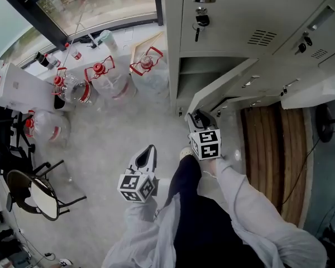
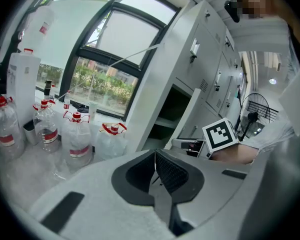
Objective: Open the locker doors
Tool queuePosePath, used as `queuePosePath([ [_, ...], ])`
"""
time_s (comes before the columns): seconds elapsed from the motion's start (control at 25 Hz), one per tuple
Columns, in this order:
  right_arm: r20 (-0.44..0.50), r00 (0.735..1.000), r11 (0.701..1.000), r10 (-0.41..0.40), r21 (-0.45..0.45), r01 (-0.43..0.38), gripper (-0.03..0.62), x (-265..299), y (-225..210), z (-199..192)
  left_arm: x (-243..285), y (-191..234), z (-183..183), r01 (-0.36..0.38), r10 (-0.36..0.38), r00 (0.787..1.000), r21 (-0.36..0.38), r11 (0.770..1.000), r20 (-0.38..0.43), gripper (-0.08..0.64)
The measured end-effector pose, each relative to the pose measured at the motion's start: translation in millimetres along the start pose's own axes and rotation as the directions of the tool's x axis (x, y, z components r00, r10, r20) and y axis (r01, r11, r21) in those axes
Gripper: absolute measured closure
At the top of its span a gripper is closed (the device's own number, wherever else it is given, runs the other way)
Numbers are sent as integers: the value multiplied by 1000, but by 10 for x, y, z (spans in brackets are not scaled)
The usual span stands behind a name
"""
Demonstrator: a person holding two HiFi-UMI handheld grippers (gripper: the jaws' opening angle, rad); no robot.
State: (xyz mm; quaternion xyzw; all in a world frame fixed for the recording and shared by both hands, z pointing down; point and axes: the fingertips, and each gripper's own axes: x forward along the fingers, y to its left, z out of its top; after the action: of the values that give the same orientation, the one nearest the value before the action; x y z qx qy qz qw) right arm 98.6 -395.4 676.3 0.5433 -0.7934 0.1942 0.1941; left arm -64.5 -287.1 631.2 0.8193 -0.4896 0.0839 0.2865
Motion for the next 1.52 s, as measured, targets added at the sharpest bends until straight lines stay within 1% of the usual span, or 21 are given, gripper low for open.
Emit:
queuePosePath([
  [0.2,-15,1000,999,26,-24,-27,488,-174,-39,-117,20,-123,1,40,-40,999,7,999,-7,551],
  [0.44,-27,999,999,32,5,-32,483,-374,-117,-257,50,-269,-50,93,-92,995,37,995,-37,551],
  [0.64,-60,998,999,6,-44,-8,483,-503,-184,-342,27,-397,-108,133,-130,990,47,990,-59,551],
  [0.8,-80,997,998,-14,-55,10,483,-599,-222,-396,-38,-460,-134,151,-147,986,51,987,-75,551],
  [1.12,-92,993,997,-75,-29,72,484,-767,-316,-502,-126,-516,-114,176,-170,981,65,982,-93,551],
  [1.28,-95,991,996,-89,-17,88,485,-860,-380,-558,-126,-553,-88,184,-177,980,74,980,-94,551],
  [1.52,-103,988,993,-117,-25,115,485,-1029,-512,-655,-153,-607,-91,191,-184,978,71,979,-100,551],
])
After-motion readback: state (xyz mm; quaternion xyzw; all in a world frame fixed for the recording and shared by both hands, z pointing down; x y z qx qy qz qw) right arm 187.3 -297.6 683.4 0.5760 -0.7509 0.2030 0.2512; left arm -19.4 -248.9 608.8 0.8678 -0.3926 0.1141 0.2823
